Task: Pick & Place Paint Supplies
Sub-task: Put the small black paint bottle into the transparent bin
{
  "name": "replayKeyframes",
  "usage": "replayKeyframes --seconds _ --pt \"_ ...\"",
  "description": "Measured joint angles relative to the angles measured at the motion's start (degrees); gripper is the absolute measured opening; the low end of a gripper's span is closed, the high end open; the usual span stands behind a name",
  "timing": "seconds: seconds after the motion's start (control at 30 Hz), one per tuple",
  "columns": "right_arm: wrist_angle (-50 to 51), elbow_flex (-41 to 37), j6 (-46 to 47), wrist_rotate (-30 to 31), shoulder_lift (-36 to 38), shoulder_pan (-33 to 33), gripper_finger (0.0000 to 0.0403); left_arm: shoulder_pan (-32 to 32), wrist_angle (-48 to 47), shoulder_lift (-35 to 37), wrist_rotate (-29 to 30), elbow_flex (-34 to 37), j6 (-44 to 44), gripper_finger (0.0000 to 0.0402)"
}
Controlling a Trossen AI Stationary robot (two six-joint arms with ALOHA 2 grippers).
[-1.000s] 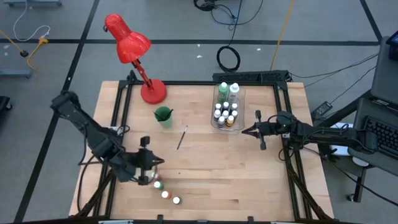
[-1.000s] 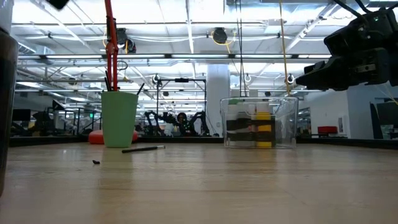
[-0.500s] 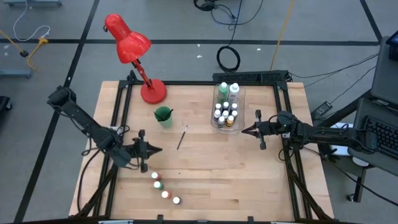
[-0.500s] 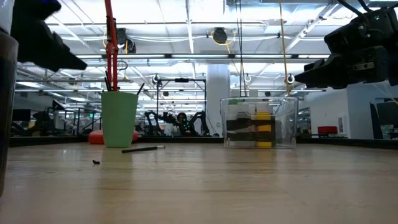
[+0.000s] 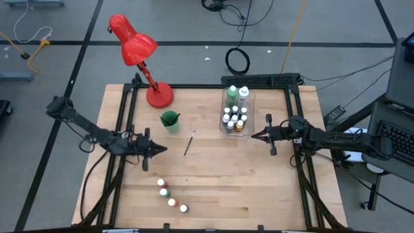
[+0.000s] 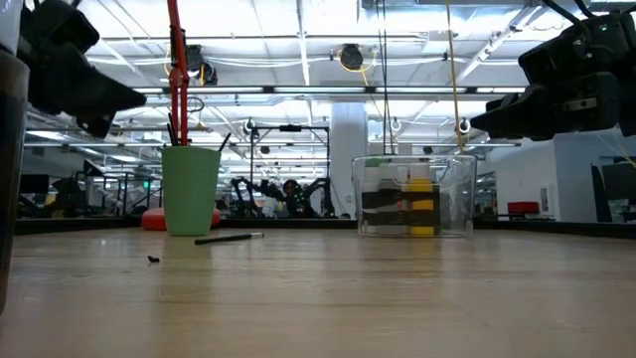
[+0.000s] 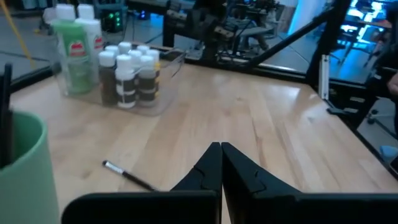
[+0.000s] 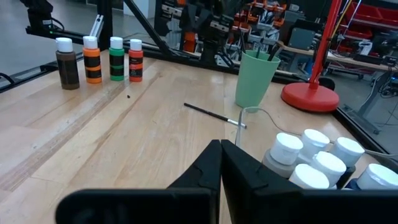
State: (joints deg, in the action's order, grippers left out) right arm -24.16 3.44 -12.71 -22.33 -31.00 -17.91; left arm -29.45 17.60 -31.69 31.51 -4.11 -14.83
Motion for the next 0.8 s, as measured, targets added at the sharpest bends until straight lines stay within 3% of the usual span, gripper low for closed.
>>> replayKeyframes --seconds 0.2,0.8 --pt "0.0 0.0 0.3 0.0 0.0 0.0 0.0004 1.5 0.2 -0.1 -3.6 2.2 -1.5 0.0004" --pt "-0.1 0.0 -0.1 0.0 0.0 0.0 0.0004 1.5 -2.4 -0.2 -4.6 2.5 2.3 0.0002"
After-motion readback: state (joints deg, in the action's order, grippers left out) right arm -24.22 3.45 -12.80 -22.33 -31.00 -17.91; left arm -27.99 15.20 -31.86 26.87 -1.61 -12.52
